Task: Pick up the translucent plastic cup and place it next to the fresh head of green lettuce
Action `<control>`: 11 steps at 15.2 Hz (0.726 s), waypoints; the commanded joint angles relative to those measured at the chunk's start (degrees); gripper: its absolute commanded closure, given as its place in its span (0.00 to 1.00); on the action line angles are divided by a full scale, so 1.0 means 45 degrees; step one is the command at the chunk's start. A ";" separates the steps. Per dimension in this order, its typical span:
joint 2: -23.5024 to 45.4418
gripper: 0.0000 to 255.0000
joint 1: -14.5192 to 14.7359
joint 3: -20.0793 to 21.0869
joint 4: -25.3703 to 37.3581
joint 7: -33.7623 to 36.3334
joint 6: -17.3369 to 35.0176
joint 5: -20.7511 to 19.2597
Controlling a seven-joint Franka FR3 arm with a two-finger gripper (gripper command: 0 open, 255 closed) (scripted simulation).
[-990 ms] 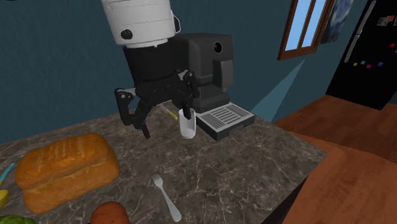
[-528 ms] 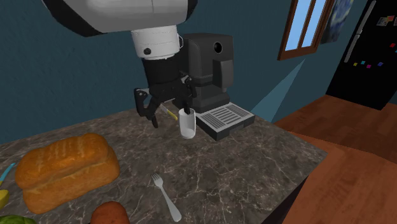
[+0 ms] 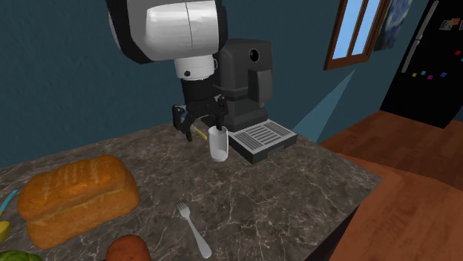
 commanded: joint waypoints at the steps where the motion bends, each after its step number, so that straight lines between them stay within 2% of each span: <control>1: 0.1150 0.00 -0.0086 -0.0189 0.0836 -0.0300 0.0276 0.0121; 11: 0.6361 0.00 -0.0584 -0.0539 0.5494 -0.1391 0.0499 0.1056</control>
